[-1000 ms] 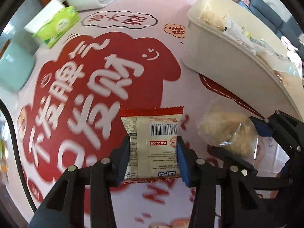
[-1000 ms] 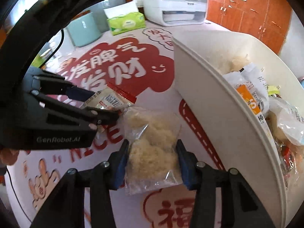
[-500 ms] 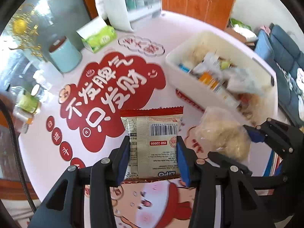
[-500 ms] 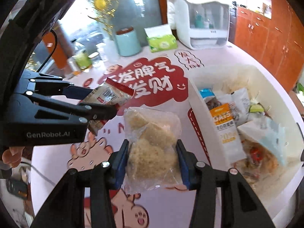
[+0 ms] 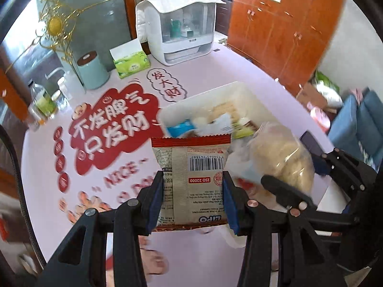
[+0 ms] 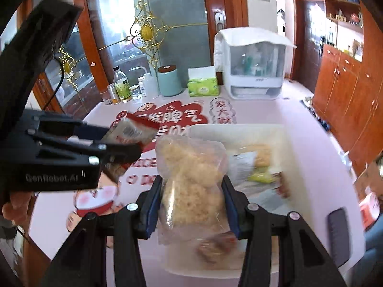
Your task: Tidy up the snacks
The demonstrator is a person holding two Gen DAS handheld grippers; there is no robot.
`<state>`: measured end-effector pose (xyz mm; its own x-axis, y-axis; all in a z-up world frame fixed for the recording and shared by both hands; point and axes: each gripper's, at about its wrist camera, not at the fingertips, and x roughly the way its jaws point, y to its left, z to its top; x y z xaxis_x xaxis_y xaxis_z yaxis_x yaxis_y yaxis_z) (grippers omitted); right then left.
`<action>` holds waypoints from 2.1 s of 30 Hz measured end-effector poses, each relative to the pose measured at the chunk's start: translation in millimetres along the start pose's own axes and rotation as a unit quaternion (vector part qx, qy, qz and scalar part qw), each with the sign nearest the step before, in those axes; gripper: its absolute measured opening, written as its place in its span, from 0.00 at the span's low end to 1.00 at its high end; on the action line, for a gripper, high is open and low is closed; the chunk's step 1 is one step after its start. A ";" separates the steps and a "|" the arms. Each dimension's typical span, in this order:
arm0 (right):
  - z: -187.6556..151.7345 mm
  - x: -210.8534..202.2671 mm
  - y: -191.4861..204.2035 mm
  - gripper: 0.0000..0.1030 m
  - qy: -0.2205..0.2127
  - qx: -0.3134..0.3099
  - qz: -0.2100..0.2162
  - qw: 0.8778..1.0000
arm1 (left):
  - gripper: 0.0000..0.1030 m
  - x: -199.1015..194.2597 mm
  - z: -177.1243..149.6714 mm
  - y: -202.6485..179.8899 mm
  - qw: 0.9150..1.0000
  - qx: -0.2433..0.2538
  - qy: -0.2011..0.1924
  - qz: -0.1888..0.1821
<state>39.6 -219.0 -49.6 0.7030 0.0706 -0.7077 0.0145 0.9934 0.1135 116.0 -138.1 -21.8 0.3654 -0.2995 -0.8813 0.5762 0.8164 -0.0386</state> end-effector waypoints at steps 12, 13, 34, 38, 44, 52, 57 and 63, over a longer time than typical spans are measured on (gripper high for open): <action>14.9 -19.2 -103.5 0.46 -0.007 0.042 0.035 0.998 | 0.43 24.4 4.8 -69.2 0.994 -0.088 -0.022 0.061; 17.7 -19.1 -106.6 0.46 -0.009 0.041 0.036 0.998 | 0.43 26.0 5.4 -71.1 0.993 -0.092 -0.025 0.073; 79.7 21.7 -110.8 0.46 -0.013 0.009 0.033 0.999 | 0.44 47.0 41.2 -48.6 0.981 -0.143 -0.044 0.125; 85.6 33.3 -111.8 0.47 -0.003 0.009 0.031 0.999 | 0.83 47.8 46.1 -41.0 0.978 -0.154 -0.054 0.132; 86.9 45.7 -115.0 0.57 0.010 0.013 0.034 0.999 | 0.99 49.4 48.2 -31.4 0.976 -0.158 -0.059 0.138; 86.3 50.6 -114.6 0.62 0.014 0.018 0.035 0.999 | 0.99 52.8 41.1 -18.0 0.970 -0.185 -0.048 0.151; 83.5 54.0 -111.3 0.62 0.023 0.018 0.041 0.999 | 0.99 46.0 37.2 -14.0 0.966 -0.191 -0.055 0.167; 78.8 53.2 -106.9 0.62 0.033 0.026 0.050 0.998 | 0.99 38.6 31.5 -14.7 0.965 -0.187 -0.056 0.176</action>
<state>131.4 -328.6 -44.5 0.6551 0.1772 -0.7345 -0.0154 0.9750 0.2215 144.6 -177.3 -40.4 0.5798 -0.0049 -0.8148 0.1042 0.9922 0.0682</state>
